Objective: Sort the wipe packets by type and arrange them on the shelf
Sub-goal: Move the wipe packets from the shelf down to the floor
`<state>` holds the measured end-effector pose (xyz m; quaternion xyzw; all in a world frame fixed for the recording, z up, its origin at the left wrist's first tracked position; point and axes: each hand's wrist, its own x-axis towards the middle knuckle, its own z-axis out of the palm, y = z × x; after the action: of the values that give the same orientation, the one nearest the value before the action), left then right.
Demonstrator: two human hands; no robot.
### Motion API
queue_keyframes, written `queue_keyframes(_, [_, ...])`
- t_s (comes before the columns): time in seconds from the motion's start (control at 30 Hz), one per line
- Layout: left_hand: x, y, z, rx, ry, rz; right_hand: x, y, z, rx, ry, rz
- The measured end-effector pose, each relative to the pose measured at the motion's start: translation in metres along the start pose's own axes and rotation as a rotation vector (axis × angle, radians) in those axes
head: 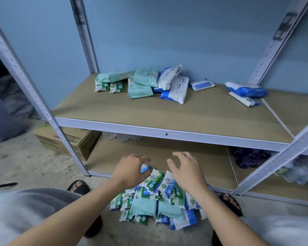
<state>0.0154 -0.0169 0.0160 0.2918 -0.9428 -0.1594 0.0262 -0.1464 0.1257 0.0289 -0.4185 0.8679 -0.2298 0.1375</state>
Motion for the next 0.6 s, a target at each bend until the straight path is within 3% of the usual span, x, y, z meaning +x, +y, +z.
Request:
queue_keyframes(0.3, [0.021, -0.016, -0.095, -0.083, 0.365, 0.024, 0.056, -0.049, -0.062, 0.014, 0.215, -0.177])
queue_keyframes(0.6, [0.088, -0.052, -0.113, -0.164, 0.443, -0.052, 0.143, -0.056, -0.067, -0.039, 0.218, -0.118])
